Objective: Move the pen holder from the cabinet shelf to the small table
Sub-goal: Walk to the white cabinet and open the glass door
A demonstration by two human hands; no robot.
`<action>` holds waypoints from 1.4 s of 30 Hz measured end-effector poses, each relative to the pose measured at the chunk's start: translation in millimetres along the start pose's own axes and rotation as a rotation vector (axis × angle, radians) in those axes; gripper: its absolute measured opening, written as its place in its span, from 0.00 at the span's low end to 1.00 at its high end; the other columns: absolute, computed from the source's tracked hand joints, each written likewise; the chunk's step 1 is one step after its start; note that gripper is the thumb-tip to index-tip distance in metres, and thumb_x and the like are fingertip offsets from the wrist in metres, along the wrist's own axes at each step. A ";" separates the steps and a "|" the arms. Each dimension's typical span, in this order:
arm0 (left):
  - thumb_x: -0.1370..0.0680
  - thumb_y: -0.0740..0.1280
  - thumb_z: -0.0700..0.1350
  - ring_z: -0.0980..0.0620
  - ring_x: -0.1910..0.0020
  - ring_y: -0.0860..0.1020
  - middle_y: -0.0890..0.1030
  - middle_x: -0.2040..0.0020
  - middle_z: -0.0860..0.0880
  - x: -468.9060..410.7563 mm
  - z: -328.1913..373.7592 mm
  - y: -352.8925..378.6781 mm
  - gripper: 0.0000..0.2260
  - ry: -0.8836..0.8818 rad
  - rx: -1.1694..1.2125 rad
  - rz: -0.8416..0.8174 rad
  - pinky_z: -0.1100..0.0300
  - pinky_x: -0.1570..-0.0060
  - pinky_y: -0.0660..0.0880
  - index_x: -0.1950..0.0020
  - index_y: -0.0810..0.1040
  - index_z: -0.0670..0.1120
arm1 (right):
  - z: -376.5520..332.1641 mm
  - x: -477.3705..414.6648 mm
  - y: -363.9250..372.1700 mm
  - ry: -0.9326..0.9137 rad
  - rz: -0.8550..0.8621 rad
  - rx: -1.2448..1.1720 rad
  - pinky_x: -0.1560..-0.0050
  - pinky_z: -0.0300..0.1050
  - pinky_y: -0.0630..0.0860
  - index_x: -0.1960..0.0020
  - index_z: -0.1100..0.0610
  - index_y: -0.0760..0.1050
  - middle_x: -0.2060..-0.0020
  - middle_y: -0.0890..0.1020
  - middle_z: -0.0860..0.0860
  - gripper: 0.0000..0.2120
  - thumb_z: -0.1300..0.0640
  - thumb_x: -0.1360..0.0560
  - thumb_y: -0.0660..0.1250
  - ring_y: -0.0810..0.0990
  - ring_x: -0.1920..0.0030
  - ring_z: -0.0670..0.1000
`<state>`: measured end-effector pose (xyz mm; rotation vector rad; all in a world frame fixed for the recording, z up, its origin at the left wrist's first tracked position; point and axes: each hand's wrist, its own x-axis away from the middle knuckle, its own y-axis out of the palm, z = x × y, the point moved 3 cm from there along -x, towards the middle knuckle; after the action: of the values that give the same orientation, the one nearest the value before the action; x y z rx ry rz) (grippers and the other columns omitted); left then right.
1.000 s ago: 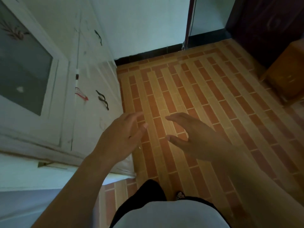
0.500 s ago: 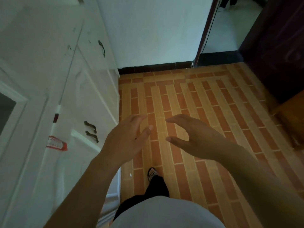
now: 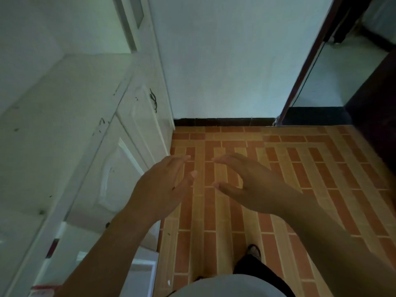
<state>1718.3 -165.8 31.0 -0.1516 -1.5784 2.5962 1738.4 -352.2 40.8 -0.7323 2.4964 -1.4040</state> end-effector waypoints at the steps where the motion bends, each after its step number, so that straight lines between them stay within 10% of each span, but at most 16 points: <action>1: 0.24 0.52 0.62 0.57 0.36 0.68 0.68 0.32 0.56 -11.1 -0.3 -0.5 0.23 -0.011 -0.003 0.010 0.64 0.44 0.61 0.31 0.63 0.57 | 7.0 -12.8 -5.1 -0.019 -0.010 0.004 0.40 0.39 0.60 0.31 0.39 0.59 0.29 0.63 0.40 0.26 0.41 0.27 0.61 0.62 0.31 0.44; 16: 0.26 0.50 0.63 0.57 0.37 0.69 0.70 0.33 0.55 -228.1 53.2 -4.8 0.26 -0.104 -0.094 0.171 0.65 0.43 0.61 0.31 0.64 0.55 | 140.2 -187.1 -137.4 -0.277 -0.033 -0.017 0.51 0.25 0.59 0.34 0.39 0.61 0.39 0.68 0.36 0.21 0.43 0.25 0.61 0.63 0.44 0.34; 20: 0.24 0.50 0.64 0.58 0.36 0.68 0.69 0.32 0.56 -259.5 60.0 -12.5 0.25 -0.136 -0.112 0.207 0.65 0.43 0.60 0.31 0.63 0.55 | 157.0 -222.8 -158.7 -0.311 -0.053 -0.063 0.41 0.36 0.67 0.33 0.41 0.62 0.38 0.69 0.39 0.22 0.43 0.25 0.61 0.68 0.43 0.38; 42: 0.29 0.46 0.68 0.51 0.34 0.69 0.69 0.31 0.52 -404.5 -76.2 -150.1 0.31 -0.299 -0.198 0.389 0.50 0.35 0.66 0.31 0.63 0.56 | 59.4 -468.9 -201.7 -0.513 0.031 -0.021 0.33 0.41 0.62 0.31 0.41 0.59 0.31 0.66 0.40 0.27 0.37 0.28 0.57 0.65 0.33 0.43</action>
<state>2134.1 -85.3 143.0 -0.0957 -2.0993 2.8481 2231.3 -248.1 142.2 -0.9171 2.1115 -1.0169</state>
